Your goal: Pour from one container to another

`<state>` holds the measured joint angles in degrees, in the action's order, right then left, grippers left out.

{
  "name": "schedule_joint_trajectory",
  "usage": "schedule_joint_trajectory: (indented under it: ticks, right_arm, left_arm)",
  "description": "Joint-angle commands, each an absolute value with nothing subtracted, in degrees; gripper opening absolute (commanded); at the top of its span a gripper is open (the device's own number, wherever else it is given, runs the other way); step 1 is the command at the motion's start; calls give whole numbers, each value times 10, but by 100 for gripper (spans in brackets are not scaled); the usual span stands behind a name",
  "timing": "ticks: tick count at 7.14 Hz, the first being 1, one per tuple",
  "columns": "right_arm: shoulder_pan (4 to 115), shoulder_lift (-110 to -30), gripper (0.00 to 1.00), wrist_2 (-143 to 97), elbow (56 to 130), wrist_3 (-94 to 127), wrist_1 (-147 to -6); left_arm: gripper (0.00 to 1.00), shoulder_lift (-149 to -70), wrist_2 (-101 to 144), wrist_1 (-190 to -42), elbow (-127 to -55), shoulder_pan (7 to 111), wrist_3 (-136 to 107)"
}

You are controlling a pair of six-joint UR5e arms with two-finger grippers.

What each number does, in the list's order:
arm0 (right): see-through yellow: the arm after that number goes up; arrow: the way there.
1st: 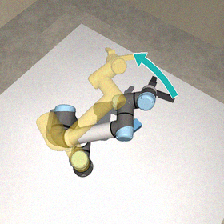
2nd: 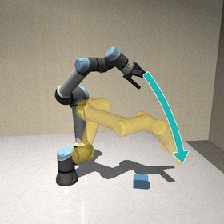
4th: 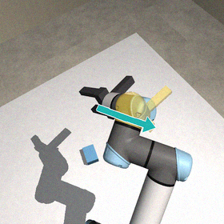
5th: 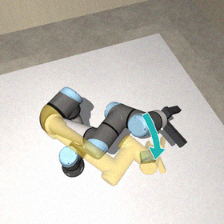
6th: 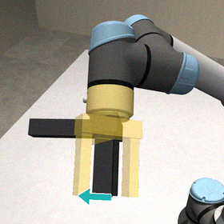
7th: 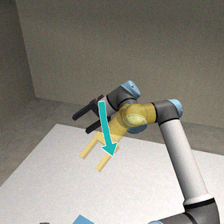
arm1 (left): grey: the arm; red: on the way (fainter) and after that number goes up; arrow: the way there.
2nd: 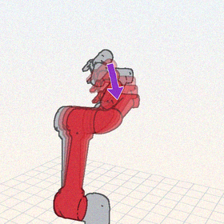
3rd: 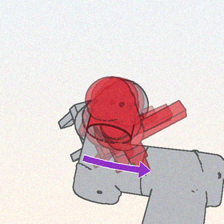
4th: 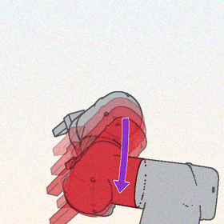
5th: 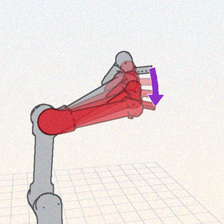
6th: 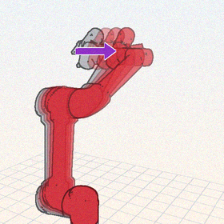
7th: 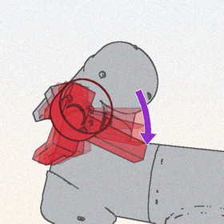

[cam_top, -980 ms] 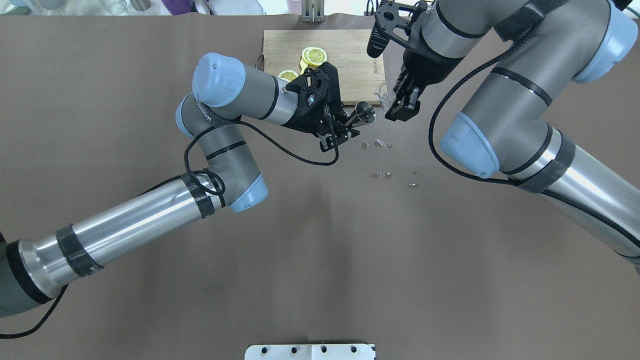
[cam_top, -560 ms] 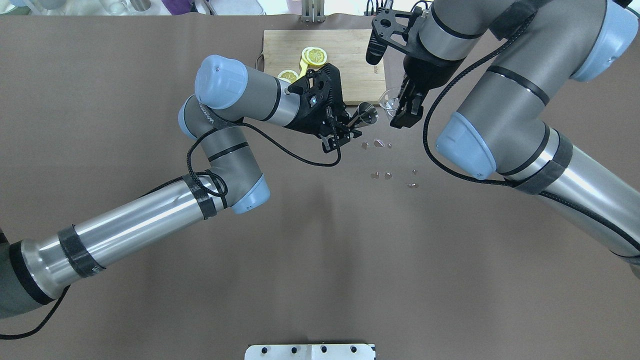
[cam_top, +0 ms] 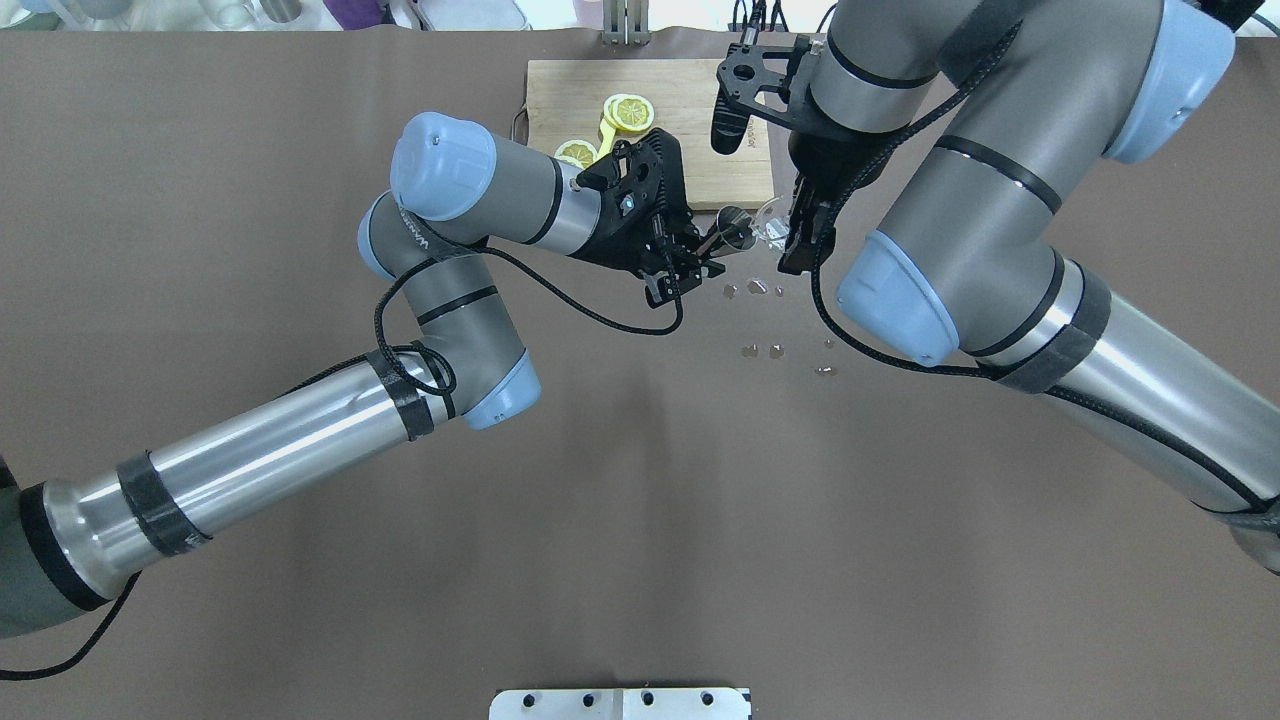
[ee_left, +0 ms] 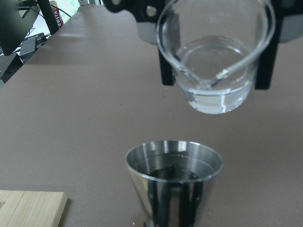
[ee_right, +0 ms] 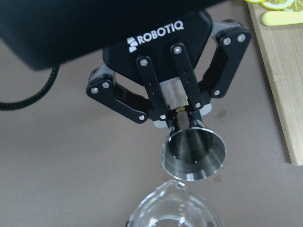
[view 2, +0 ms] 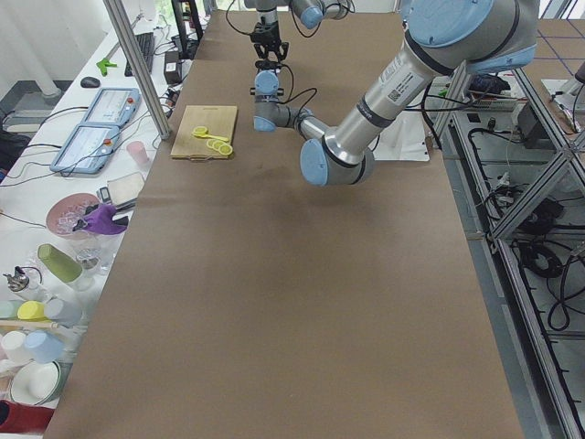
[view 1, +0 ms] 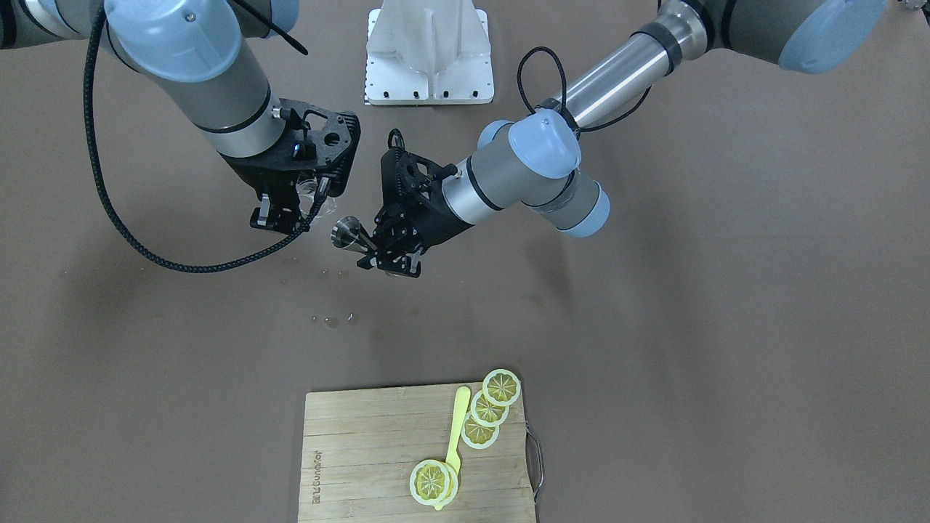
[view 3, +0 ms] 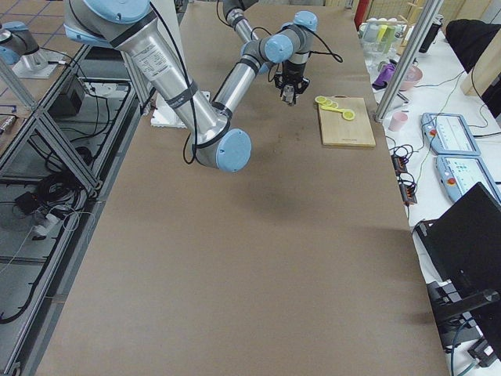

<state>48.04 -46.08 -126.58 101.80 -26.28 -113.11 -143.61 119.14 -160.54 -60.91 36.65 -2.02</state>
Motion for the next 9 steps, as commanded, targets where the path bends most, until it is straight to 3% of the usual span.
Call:
schedule_joint_trajectory:
  ticks: [1, 9]
  right_arm:
    - [476, -436, 0, -1259, 996, -278, -1162]
    - [465, -365, 0, -1189, 943, -359, -1276]
  left_arm:
    - [0, -1436, 1192, -1607, -609, 367, -21]
    - [0, -1434, 1191, -1617, -609, 365, -21]
